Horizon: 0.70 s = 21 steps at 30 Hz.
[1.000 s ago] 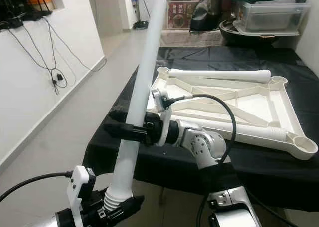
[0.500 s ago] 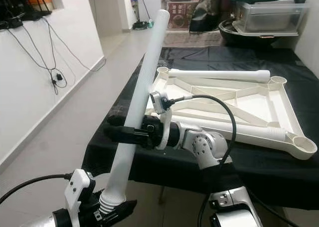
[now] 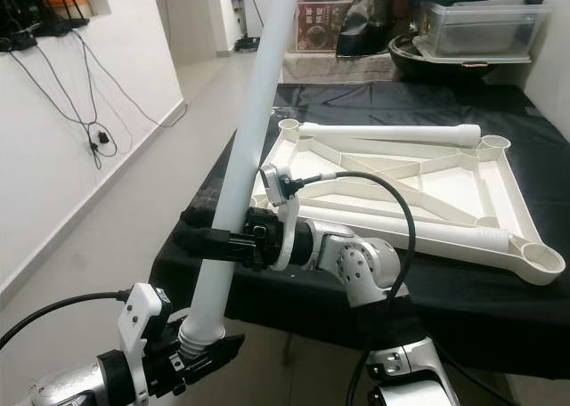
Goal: Building children table
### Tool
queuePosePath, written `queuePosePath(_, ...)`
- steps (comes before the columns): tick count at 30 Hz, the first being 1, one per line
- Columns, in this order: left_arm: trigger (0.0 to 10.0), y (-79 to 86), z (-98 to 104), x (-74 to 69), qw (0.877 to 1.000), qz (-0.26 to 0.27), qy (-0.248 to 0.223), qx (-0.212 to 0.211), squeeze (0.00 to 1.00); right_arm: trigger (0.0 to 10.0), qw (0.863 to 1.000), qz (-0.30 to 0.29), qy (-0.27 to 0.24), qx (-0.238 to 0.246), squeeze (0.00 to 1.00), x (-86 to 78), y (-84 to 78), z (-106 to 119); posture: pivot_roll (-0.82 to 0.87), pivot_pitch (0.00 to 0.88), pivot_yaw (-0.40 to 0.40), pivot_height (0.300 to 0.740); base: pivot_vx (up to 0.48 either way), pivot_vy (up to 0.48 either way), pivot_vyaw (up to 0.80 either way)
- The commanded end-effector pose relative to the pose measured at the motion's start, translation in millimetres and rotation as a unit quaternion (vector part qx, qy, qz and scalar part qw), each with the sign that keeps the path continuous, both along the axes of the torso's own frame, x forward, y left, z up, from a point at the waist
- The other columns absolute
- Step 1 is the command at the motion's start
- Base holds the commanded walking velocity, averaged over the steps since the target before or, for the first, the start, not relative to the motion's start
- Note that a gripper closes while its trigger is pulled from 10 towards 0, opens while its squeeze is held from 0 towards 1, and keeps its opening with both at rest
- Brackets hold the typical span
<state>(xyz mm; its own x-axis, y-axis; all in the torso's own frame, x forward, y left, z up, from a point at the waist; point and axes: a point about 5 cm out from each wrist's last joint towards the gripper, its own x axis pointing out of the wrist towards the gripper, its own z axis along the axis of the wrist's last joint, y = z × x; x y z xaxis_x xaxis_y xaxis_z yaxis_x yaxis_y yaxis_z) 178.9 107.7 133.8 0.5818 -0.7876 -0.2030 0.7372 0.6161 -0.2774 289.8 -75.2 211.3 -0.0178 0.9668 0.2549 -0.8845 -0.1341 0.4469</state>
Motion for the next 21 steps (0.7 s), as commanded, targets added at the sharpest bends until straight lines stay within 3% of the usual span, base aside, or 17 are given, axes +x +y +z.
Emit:
queuePosePath(1,10.0,-3.3,-3.1,-3.0,1.000,-0.017,0.007,0.001,0.00,10.0,1.000,0.017,-0.006,-0.005,0.00,-5.3,9.3,0.8,0.00,0.023,0.054,0.740,0.000,0.000,0.00)
queuePosePath(21,10.0,-5.9,-3.6,-7.7,1.000,-0.021,0.016,-0.013,0.00,10.0,0.999,0.032,-0.010,-0.021,0.00,-11.7,10.9,-4.9,0.00,0.027,0.054,0.740,0.000,0.000,0.00)
